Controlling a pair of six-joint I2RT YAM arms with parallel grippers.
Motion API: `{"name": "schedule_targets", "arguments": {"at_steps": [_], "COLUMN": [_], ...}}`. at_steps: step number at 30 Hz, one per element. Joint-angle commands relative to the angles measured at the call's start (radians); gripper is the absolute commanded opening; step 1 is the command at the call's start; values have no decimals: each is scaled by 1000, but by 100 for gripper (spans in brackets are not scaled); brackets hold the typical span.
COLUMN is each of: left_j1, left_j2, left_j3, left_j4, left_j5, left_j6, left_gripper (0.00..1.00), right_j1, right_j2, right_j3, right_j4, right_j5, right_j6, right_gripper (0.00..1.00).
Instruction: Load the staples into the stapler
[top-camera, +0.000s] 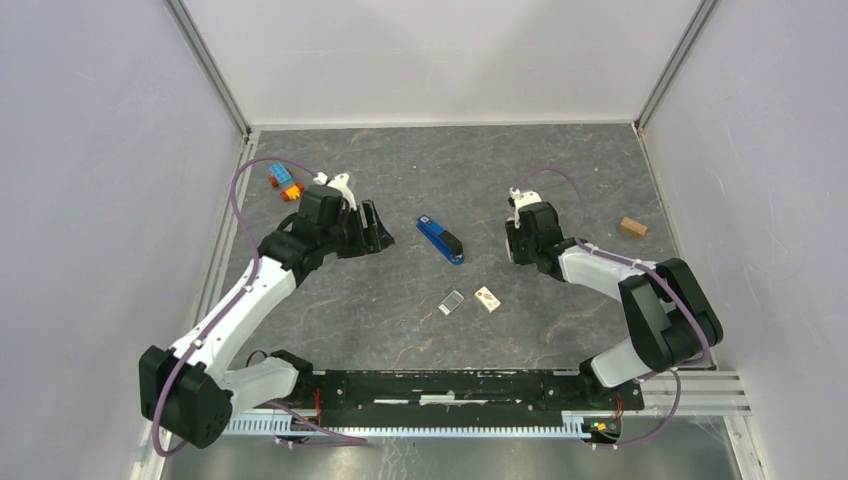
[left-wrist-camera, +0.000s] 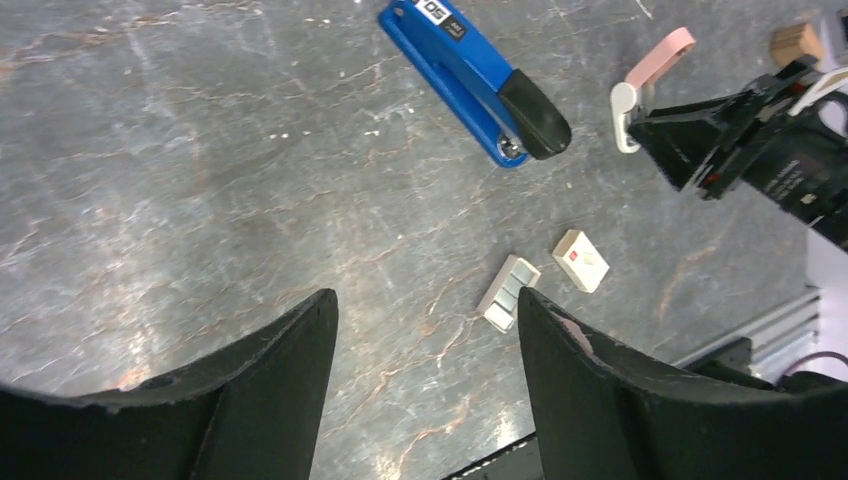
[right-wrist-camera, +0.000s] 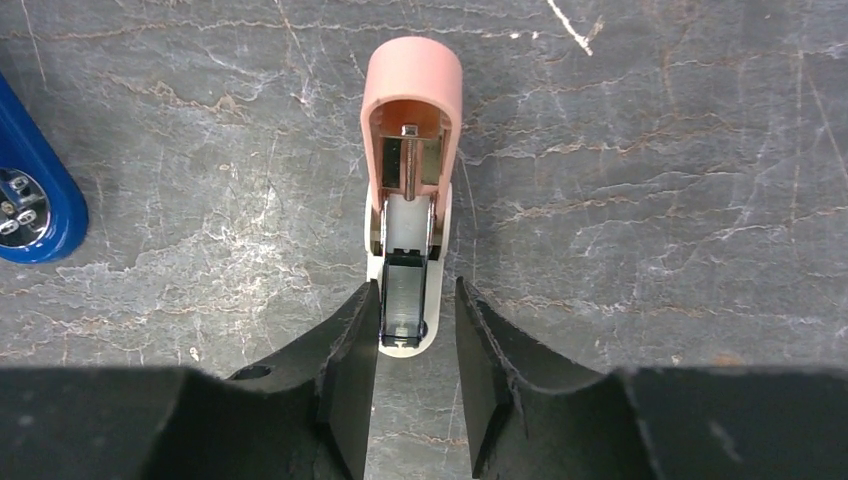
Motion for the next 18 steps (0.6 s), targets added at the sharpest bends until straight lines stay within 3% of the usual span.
{"name": "schedule_targets", "arguments": {"at_steps": [1,6,11,18], "left_j1": [18,18,13,-55], "left_j2": [57,165,286,514], "left_j3": [34,70,98,236], "left_j4": [141,182,302,384], "left_j5": [162,182,198,209], "left_j6": [-81,-68,-117,-154], "left_gripper": [70,55,43,34], "right_j1": [7,12,22,80], "right_j2": [21,-9,-70,-168], "right_j3": [-2,-41,-137,-247], "right_j4": [29,47,116,230], "right_j5": [-8,-15,-130,-192], "right_j6": [-33,-65,-103,-160], "right_gripper": [36,25,24,23]}}
